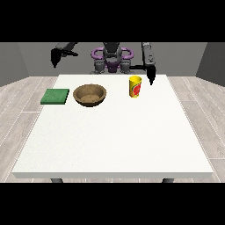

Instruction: Pick the cup and pour the ball into the bowl, then pick the bowl and place it on the pad

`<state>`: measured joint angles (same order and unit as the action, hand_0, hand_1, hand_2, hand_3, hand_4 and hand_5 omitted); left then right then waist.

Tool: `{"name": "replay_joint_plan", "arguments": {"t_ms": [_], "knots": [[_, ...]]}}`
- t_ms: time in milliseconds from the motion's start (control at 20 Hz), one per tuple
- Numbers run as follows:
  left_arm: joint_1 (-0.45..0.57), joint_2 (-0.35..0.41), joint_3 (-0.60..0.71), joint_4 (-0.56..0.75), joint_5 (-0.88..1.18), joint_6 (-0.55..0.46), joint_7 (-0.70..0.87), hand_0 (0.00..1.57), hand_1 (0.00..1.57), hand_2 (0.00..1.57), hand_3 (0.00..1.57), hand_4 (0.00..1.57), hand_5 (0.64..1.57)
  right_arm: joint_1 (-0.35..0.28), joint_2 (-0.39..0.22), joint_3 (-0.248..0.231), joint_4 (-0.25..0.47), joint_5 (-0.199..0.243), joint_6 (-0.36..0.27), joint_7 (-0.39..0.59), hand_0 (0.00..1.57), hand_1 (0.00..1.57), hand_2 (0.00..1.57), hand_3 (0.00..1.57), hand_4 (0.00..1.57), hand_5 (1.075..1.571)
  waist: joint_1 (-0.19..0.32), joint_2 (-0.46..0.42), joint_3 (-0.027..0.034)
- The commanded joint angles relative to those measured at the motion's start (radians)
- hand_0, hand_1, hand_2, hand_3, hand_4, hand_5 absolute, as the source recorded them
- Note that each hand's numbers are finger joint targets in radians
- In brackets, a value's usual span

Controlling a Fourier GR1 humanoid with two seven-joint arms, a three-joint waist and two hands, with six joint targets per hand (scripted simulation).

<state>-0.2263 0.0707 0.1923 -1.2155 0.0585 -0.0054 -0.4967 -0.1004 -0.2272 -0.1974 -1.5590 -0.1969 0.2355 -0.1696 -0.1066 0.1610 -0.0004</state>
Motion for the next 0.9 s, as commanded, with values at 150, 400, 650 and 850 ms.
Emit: {"name": "replay_joint_plan", "arguments": {"t_ms": [150, 400, 650, 850], "knots": [[-0.118, -0.03, 0.002, 0.244, -0.046, 0.072, -0.152, 0.0, 0.0, 0.0, 0.0, 0.0, 1.517, -0.022, 0.018, -0.005, 0.083, 0.002, 0.025, -0.069, 0.0, 0.0, 0.0, 0.0, 0.0, 1.57, -0.012, 0.044, 0.0001], [-0.119, -0.058, -0.016, 0.357, -0.061, 0.099, -0.201, 0.0, 0.0, 0.0, 0.0, 0.0, 1.517, -0.011, -0.017, -0.041, 0.157, -0.003, 0.061, -0.085, 0.0, 0.0, 0.0, 0.0, 0.0, 1.571, 0.006, -0.011, 0.0003], [-0.229, 0.013, 0.055, 0.518, -0.028, 0.076, -0.32, 0.0, 0.0, 0.0, 0.0, 0.0, 1.521, -0.028, 0.017, -0.002, 0.165, 0.05, 0.046, -0.158, 0.0, 0.0, 0.0, 0.0, 0.0, 1.571, -0.016, 0.068, 0.0], [-0.272, 0.055, 0.076, 0.608, -0.02, 0.036, -0.422, 0.0, 0.0, 0.0, 0.0, 0.0, 1.526, -0.071, -0.023, -0.045, 0.172, 0.015, 0.071, -0.162, 0.0, 0.0, 0.0, 0.0, 0.0, 1.571, -0.023, 0.119, 0.0]]}}
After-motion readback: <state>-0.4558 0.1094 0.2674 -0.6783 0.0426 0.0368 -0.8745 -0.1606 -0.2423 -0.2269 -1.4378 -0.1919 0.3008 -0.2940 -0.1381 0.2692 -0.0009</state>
